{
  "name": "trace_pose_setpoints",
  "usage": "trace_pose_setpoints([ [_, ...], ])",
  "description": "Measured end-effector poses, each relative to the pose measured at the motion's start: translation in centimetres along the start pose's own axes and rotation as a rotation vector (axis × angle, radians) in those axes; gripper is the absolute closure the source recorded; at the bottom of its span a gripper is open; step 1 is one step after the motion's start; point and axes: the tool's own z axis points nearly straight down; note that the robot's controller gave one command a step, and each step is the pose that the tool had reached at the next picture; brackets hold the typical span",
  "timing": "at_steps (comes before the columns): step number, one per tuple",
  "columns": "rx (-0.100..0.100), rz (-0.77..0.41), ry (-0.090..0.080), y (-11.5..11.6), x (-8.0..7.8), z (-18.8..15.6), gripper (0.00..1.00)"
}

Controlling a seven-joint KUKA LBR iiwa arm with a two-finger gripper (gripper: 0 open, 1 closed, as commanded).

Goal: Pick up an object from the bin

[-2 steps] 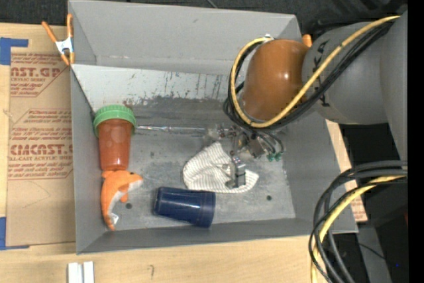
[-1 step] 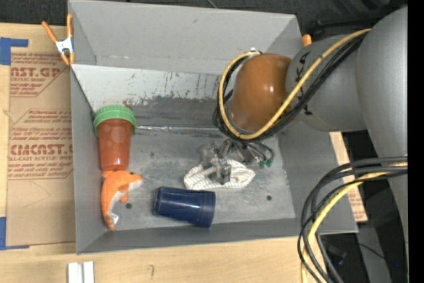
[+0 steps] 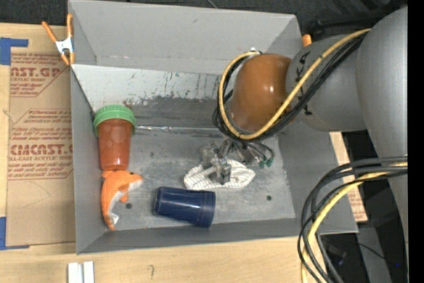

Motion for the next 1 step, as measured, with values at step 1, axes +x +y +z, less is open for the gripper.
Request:
trace_pose_setpoints([
  [1, 0.000, 0.008, 0.003, 0.29, -0.76, -2.68, 1.00],
])
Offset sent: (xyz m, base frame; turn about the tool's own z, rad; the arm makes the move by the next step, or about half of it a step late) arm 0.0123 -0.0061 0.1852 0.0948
